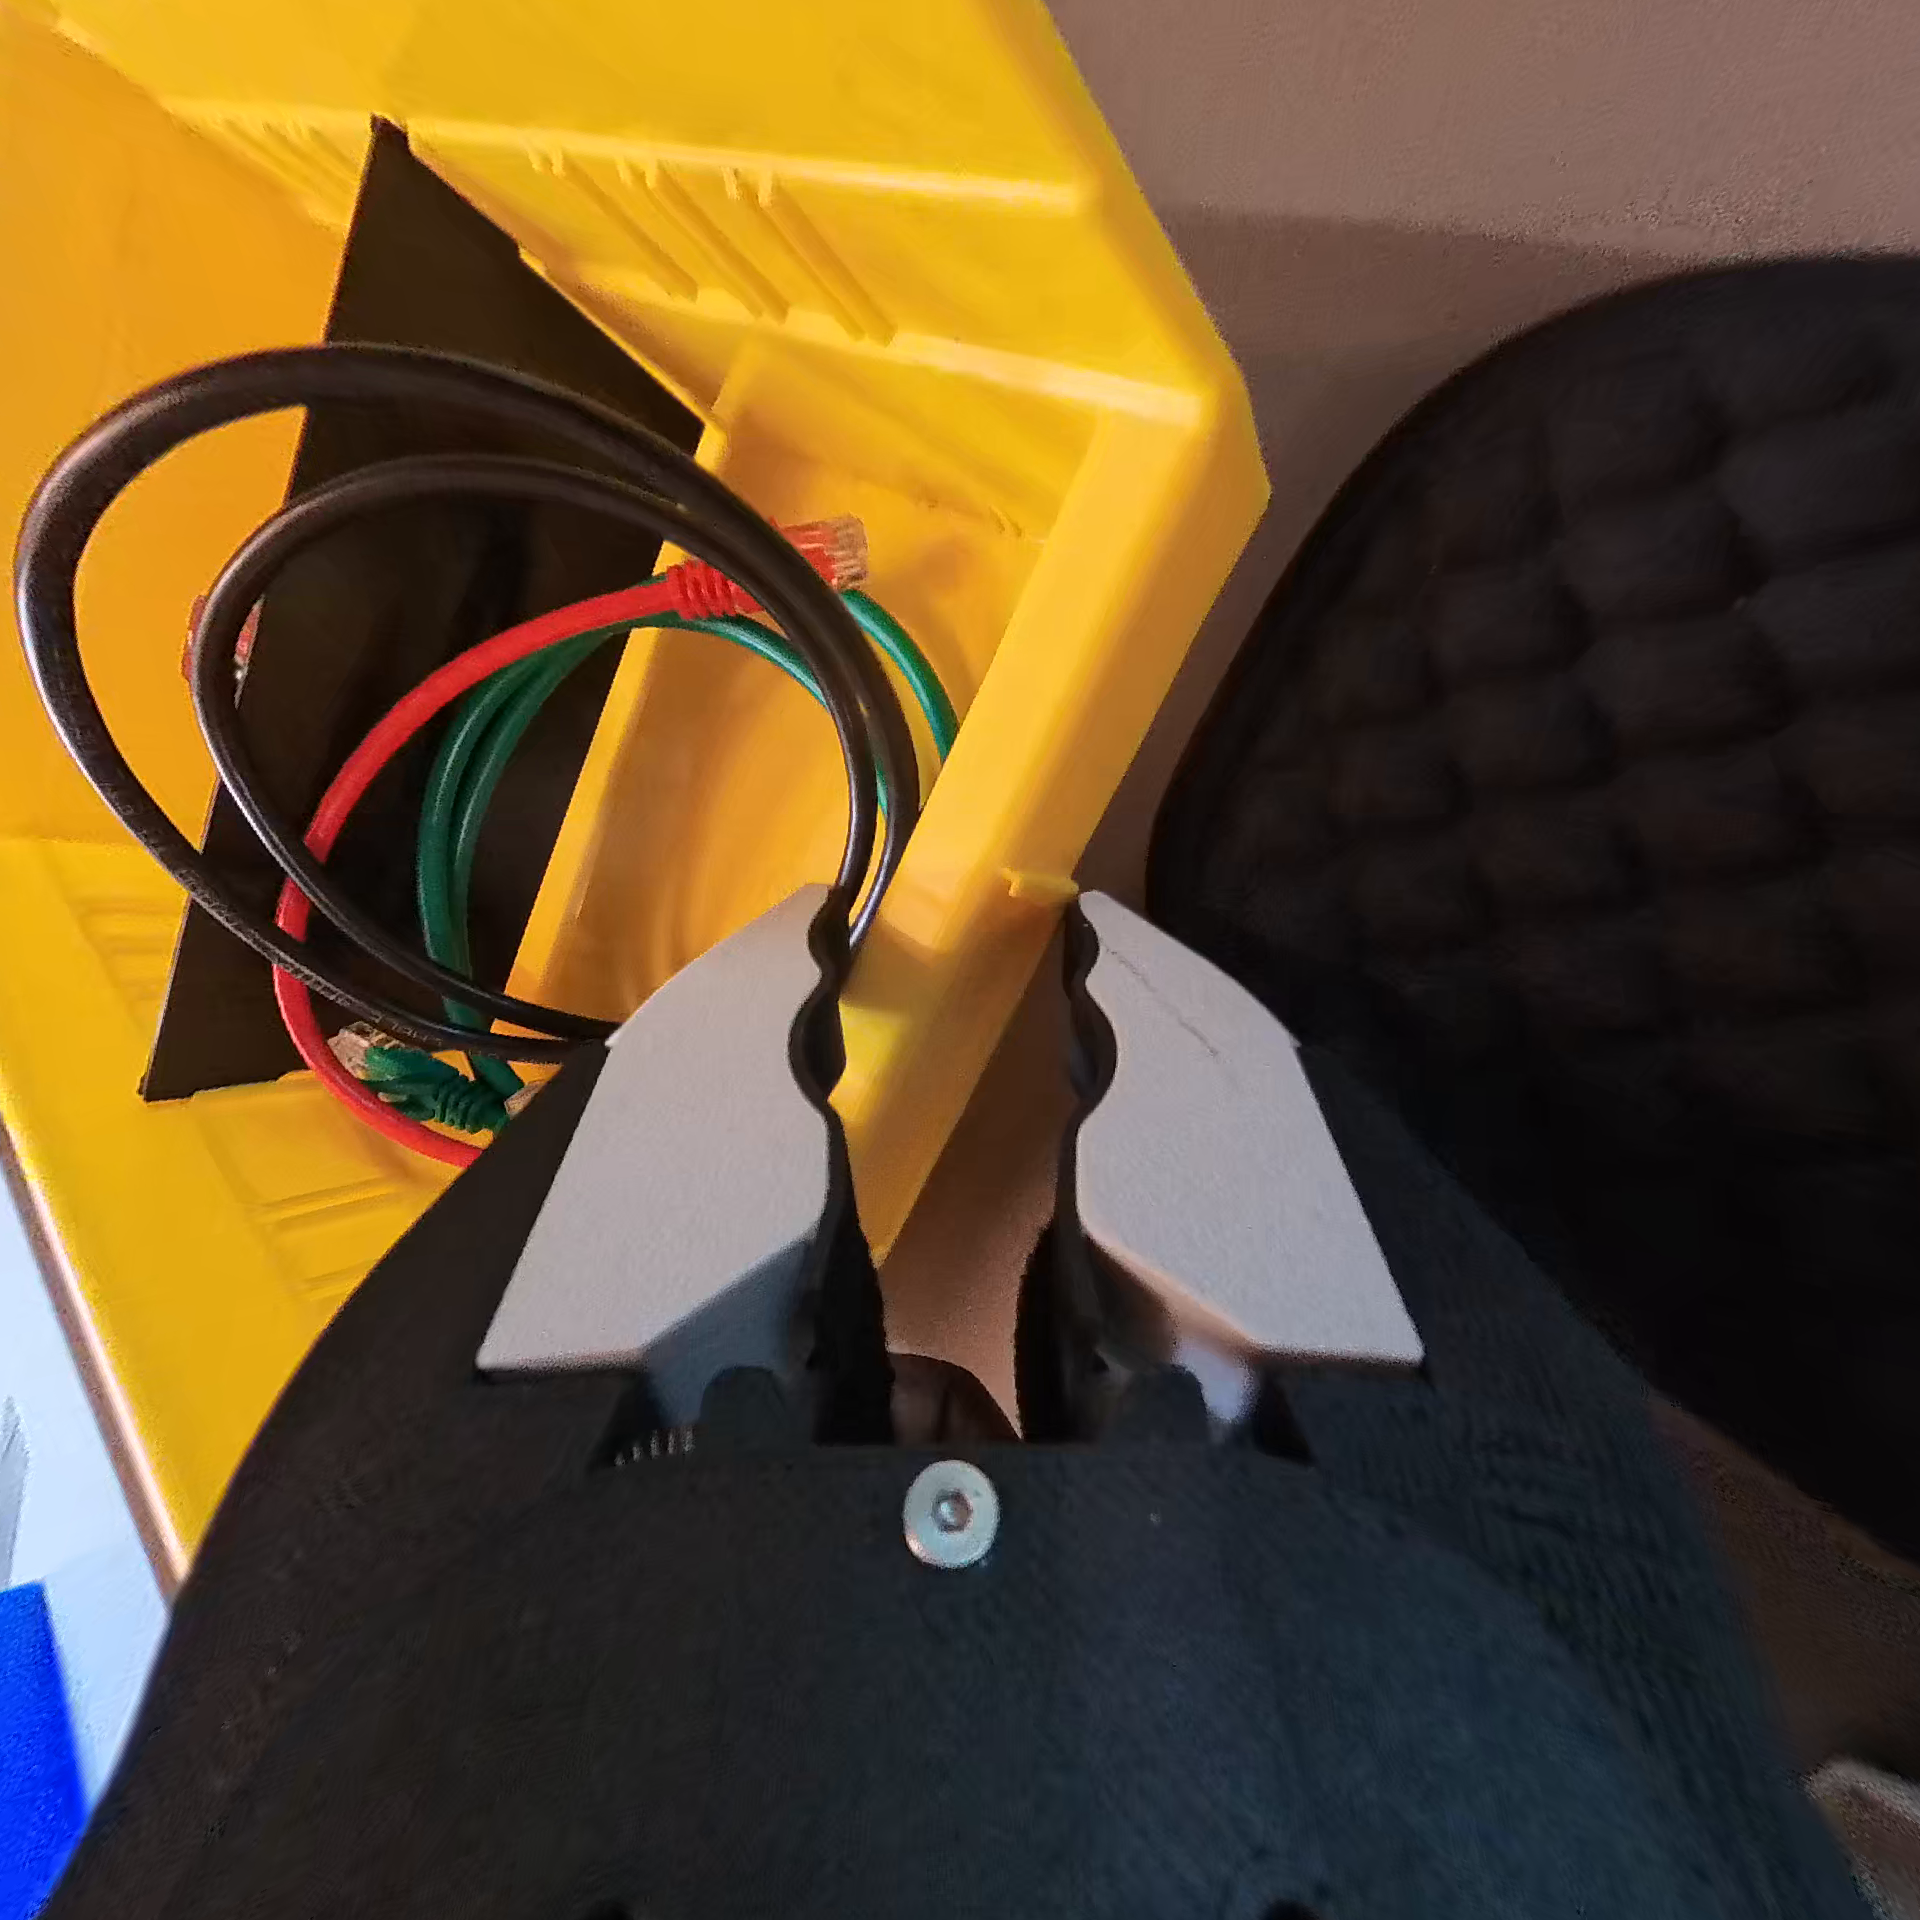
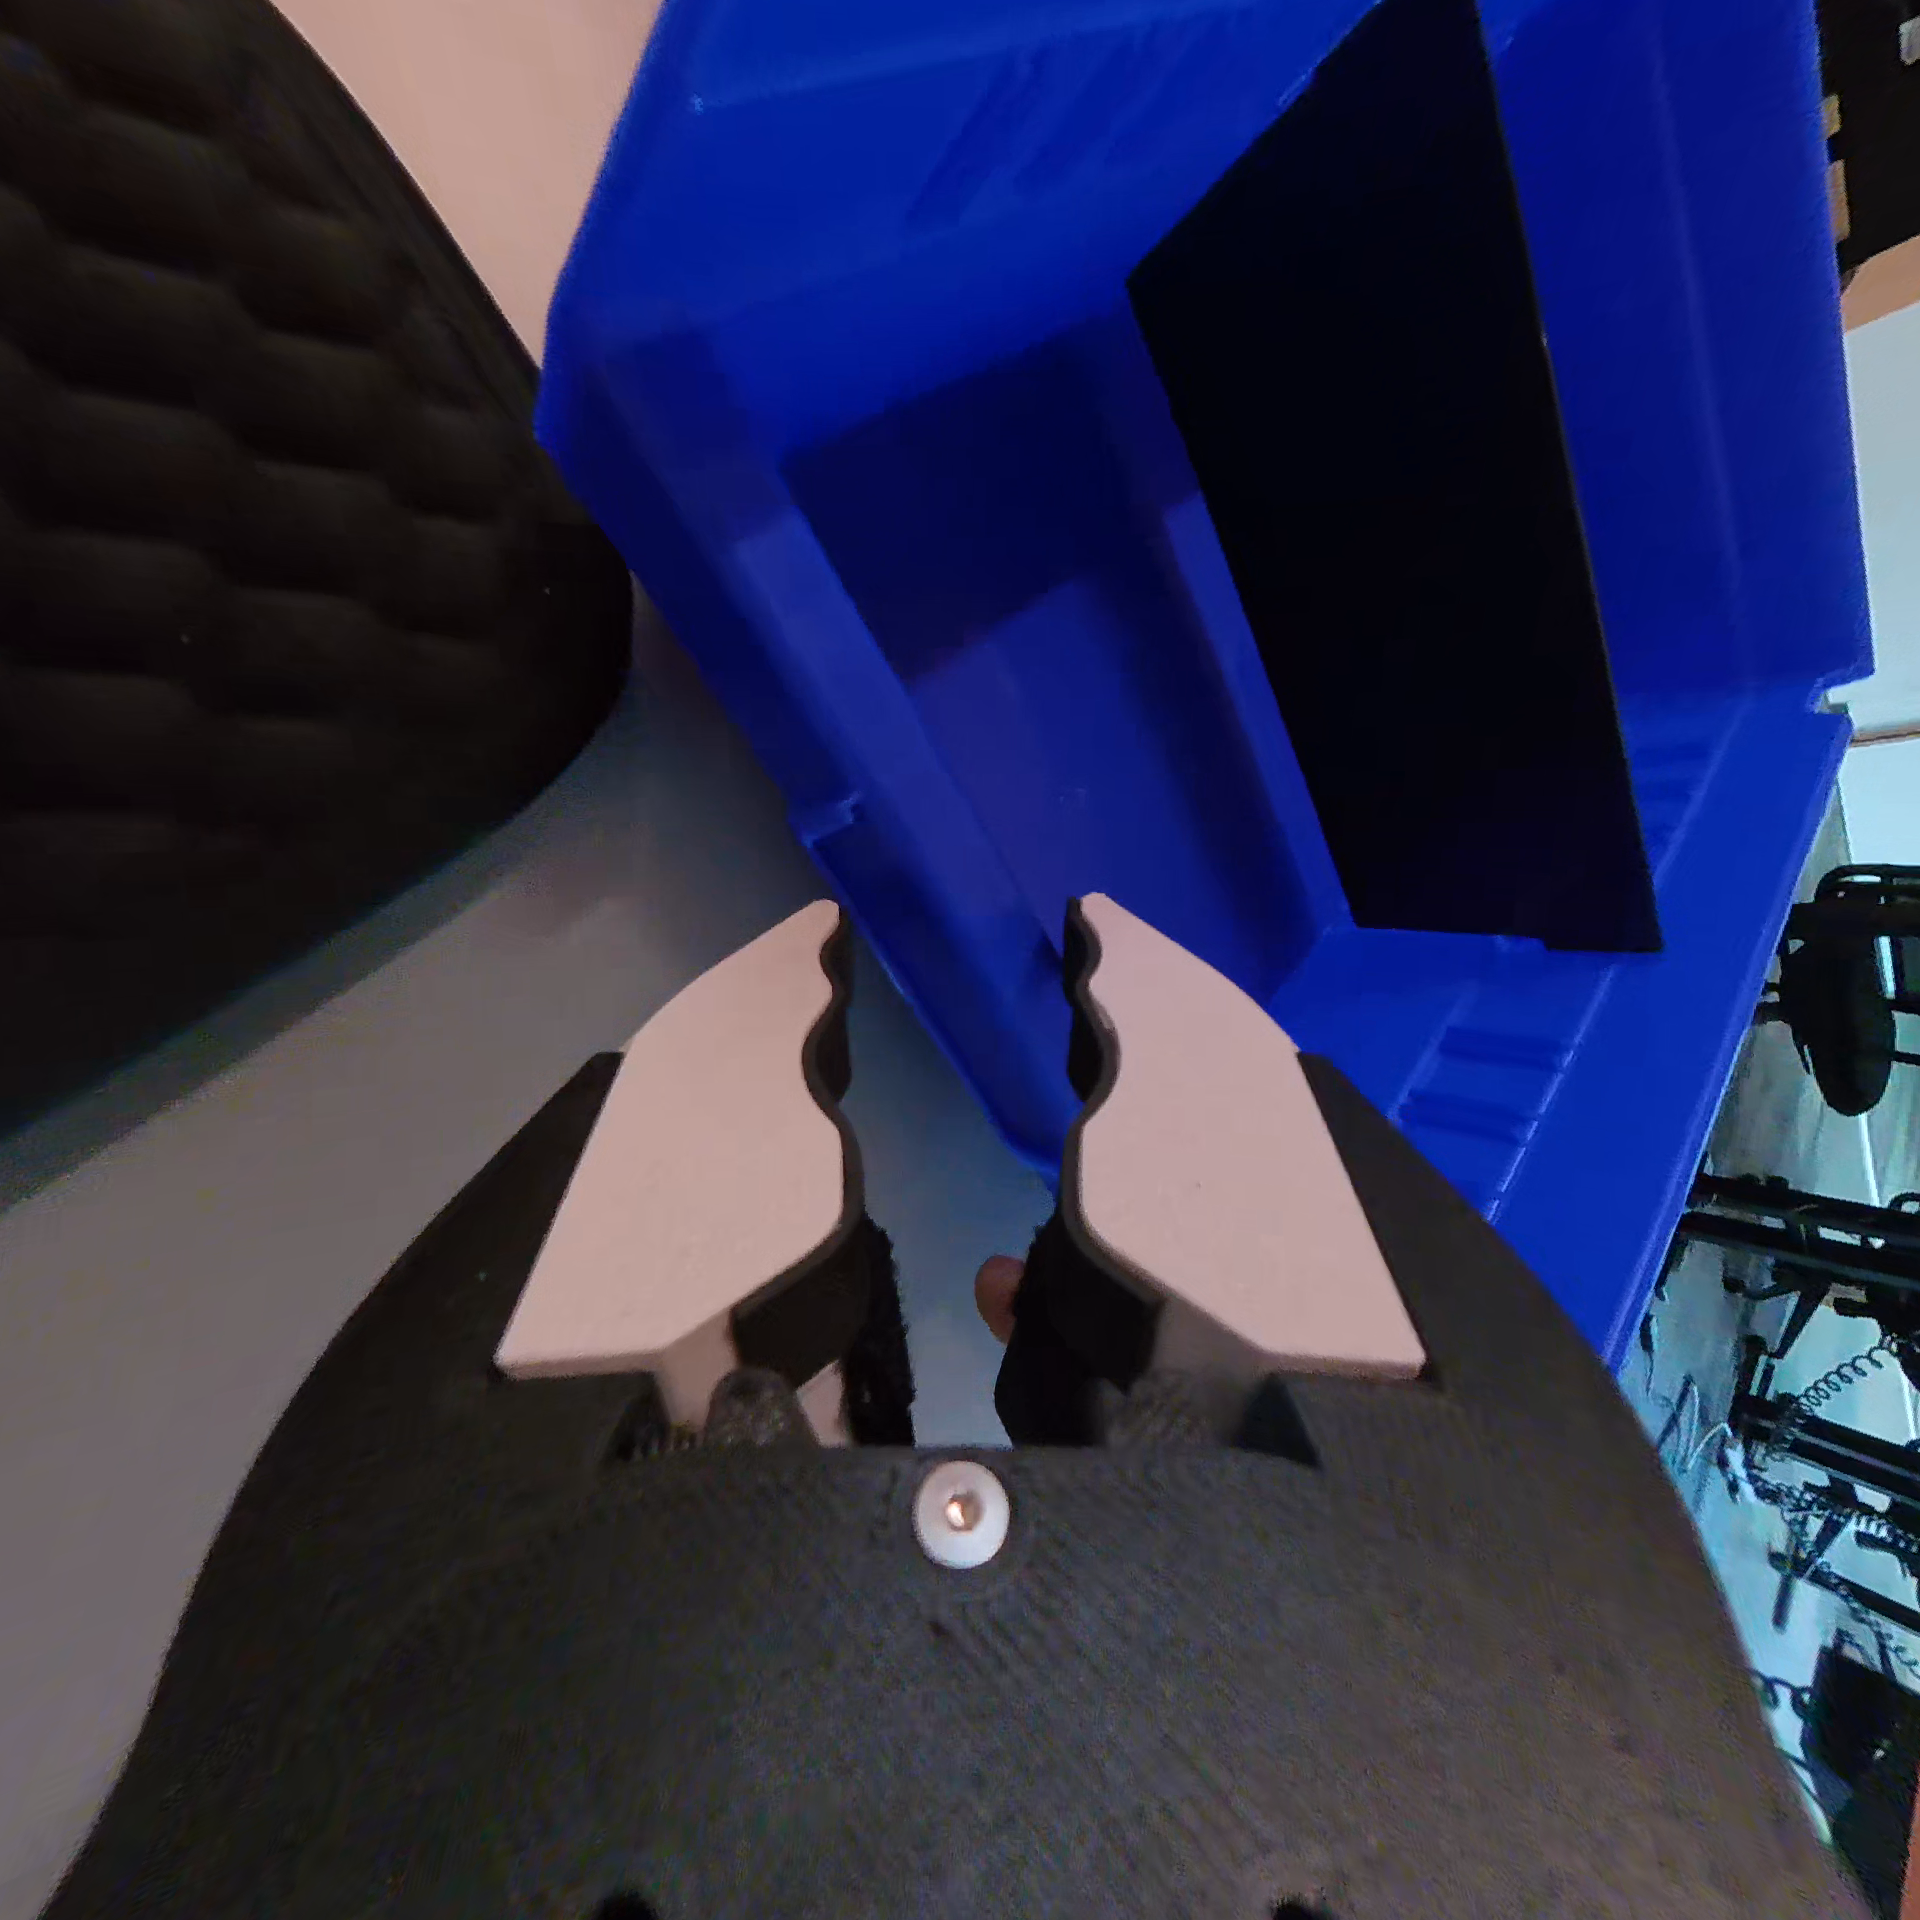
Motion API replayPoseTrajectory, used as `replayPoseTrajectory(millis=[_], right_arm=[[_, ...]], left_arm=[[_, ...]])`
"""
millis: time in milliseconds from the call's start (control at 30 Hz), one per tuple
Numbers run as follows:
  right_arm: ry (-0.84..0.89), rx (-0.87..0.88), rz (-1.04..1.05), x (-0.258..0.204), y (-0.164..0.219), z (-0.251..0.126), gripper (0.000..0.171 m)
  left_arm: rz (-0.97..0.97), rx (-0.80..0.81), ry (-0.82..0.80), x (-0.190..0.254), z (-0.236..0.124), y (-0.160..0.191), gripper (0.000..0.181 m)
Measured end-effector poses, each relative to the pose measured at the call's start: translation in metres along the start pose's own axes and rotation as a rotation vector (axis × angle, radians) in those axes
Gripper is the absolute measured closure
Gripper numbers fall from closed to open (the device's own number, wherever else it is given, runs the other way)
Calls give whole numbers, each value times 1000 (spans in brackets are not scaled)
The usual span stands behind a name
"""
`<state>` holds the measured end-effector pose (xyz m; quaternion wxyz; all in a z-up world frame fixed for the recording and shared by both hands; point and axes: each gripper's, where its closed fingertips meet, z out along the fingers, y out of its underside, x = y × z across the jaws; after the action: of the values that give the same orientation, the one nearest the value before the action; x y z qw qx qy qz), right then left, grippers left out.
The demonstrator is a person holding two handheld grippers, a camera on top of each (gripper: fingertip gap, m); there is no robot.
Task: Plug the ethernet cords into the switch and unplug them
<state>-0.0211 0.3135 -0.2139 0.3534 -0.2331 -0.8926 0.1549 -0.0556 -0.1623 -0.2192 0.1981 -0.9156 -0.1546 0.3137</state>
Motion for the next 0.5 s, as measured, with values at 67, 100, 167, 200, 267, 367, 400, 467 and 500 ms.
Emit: replayPoseTrajectory(millis=[67,100,167,200,267,367,400,467,500], right_arm=[[9,1,13,2,5,-1,131],[13,4,19,3,6,-2,131],[22,9,34,4,10,-3,131],[27,9,40,4,12,-4,131],[34,4,50,5,17,-7,131],[45,-12,63,7,26,-11,131],[49,-15,66,7,29,-13,131],[57,-18,67,8,35,-16,131],[59,-18,68,8,38,-17,131]], left_arm=[[-1,-28,4,-4,-3,10,141],[-7,-35,5,-6,-4,14,141],[-23,-34,0,-8,-7,20,141],[-33,-35,-5,-9,-8,23,141],[-49,-51,-20,-11,-11,29,140],[-68,-66,-41,-14,-15,38,141],[-72,-68,-46,-15,-16,41,141],[-79,-69,-55,-17,-19,48,141],[-83,-69,-58,-18,-21,51,141]])
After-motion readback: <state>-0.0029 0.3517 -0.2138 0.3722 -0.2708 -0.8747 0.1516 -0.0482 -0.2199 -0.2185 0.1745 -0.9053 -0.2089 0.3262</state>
